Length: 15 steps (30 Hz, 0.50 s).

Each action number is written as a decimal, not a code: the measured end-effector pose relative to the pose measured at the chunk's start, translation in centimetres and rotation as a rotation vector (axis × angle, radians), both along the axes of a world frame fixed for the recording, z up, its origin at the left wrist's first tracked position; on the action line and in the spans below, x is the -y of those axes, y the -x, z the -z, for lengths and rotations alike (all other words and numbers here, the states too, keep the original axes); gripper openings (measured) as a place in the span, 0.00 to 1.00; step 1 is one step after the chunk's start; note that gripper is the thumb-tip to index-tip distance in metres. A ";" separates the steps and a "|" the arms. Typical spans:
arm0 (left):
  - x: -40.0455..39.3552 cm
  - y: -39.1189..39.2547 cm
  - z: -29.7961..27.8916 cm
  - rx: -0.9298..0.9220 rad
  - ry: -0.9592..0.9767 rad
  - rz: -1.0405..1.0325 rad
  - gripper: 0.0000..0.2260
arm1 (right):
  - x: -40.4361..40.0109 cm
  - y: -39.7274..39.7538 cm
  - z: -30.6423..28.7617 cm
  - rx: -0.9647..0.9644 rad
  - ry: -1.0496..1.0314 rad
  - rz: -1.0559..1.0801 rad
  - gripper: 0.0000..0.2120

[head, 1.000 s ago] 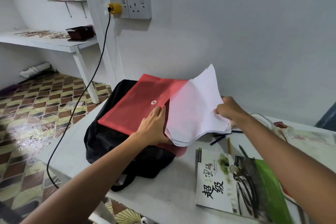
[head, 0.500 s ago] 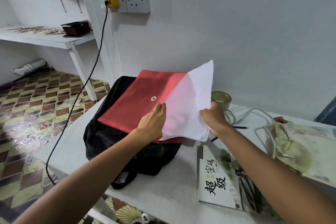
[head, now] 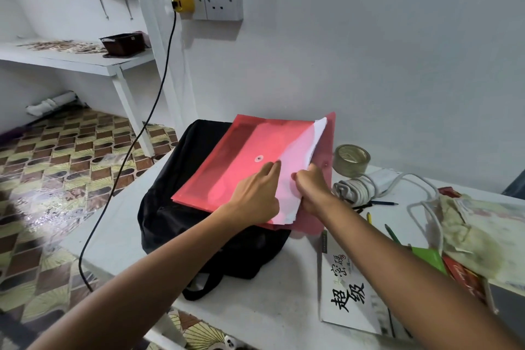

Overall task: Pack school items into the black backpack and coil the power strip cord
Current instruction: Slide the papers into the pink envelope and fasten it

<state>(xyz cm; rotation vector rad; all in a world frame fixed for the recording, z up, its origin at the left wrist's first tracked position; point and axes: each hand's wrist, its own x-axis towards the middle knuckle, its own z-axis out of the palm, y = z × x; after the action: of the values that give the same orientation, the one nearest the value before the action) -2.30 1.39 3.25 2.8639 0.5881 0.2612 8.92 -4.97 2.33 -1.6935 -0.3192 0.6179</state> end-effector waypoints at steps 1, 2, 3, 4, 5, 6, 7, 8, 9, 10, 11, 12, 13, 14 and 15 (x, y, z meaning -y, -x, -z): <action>-0.1 0.0 -0.1 0.007 -0.001 0.002 0.33 | -0.5 0.2 0.0 -0.038 -0.031 -0.020 0.16; -0.2 0.0 -0.2 0.015 0.001 -0.001 0.32 | -0.8 0.3 0.0 -0.075 -0.051 -0.044 0.16; -0.4 0.0 -0.4 0.021 0.003 -0.005 0.32 | -1.0 0.4 -0.1 -0.112 -0.071 -0.075 0.15; -0.5 0.1 -0.6 0.024 0.007 -0.004 0.32 | -1.2 0.4 -0.2 -0.151 -0.086 -0.105 0.13; -0.4 0.1 -0.7 0.024 0.013 0.003 0.33 | -1.3 0.5 -0.3 -0.179 -0.092 -0.146 0.11; -0.3 0.2 -0.8 0.025 0.023 0.016 0.34 | -1.5 0.5 -0.5 -0.200 -0.106 -0.175 0.11; -0.2 0.2 -1.0 0.031 0.035 0.032 0.34 | -1.7 0.5 -0.7 -0.212 -0.114 -0.180 0.11; -0.1 0.2 -1.1 0.038 0.047 0.044 0.34 | -2.0 0.6 -0.9 -0.217 -0.124 -0.166 0.12; 0.0 0.2 -1.2 0.048 0.055 0.048 0.34 | -2.2 0.8 -1.0 -0.214 -0.135 -0.158 0.12; -0.1 0.2 -1.4 0.060 0.060 0.043 0.34 | -2.5 0.9 -1.0 -0.217 -0.154 -0.150 0.13; -0.2 0.2 -1.5 0.069 0.062 0.035 0.34 | -2.7 1.1 -1.0 -0.217 -0.158 -0.148 0.13; -0.4 0.2 -1.6 0.073 0.062 0.028 0.33 | -2.9 1.1 -1.0 -0.215 -0.155 -0.149 0.13; -0.6 0.1 -1.7 0.067 0.062 0.026 0.33 | -3.1 1.0 -0.9 -0.215 -0.144 -0.149 0.13; -0.8 0.1 -1.7 0.057 0.061 0.028 0.32 | -3.2 1.0 -0.8 -0.222 -0.140 -0.149 0.13; -0.9 0.2 -1.7 0.046 0.059 0.036 0.32 | -3.1 0.8 -0.8 -0.222 -0.130 -0.159 0.14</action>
<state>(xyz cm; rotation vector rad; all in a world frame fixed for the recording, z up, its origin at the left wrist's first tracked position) -2.47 2.29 4.90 2.8007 0.5265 0.2976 8.11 -1.83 3.08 -1.4690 -0.3293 0.8767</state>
